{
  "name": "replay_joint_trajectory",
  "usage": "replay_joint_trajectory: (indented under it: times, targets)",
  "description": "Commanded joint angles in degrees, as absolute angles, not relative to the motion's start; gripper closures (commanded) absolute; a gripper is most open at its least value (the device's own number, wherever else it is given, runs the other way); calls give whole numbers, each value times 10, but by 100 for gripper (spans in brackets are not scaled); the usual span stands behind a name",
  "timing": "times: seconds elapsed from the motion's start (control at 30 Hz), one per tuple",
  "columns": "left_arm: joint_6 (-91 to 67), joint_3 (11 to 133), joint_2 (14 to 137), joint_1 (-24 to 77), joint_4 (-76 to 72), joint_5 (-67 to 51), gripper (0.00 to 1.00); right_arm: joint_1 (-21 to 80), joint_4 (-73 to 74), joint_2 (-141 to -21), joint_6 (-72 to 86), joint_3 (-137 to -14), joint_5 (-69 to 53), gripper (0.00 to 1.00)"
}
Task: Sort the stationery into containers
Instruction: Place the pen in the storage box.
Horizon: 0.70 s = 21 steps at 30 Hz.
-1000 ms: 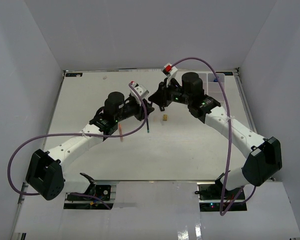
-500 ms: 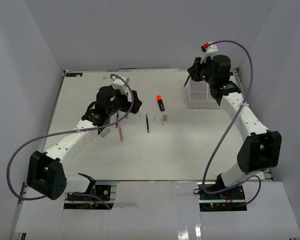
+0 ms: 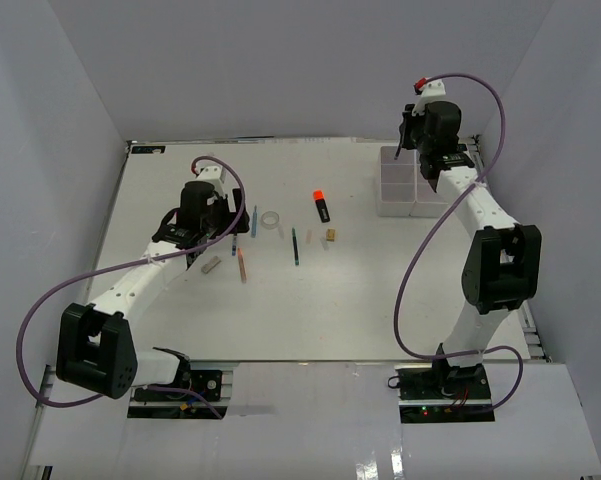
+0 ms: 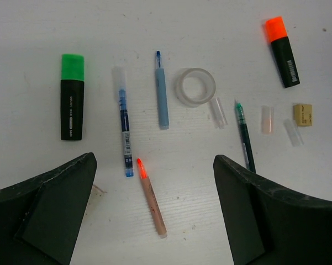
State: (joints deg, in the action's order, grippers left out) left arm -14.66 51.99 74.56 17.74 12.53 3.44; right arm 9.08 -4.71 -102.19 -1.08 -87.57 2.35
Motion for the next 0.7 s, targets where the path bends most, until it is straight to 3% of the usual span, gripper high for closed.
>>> replay_joint_trajectory:
  times: [0.0, 0.43, 0.6, 0.67]
  targets:
    - [-148, 525, 740, 178, 131, 62, 2, 86, -119, -1028, -25, -909, 48, 92]
    - [-148, 526, 758, 178, 141, 81, 2, 82, -152, -1114, -3, -897, 56, 87]
    - [-149, 533, 775, 178, 152, 99, 2, 83, -158, -1121, 16, -881, 65, 77]
    - [-149, 537, 780, 178, 156, 98, 2, 82, -158, -1120, 13, -873, 67, 68]
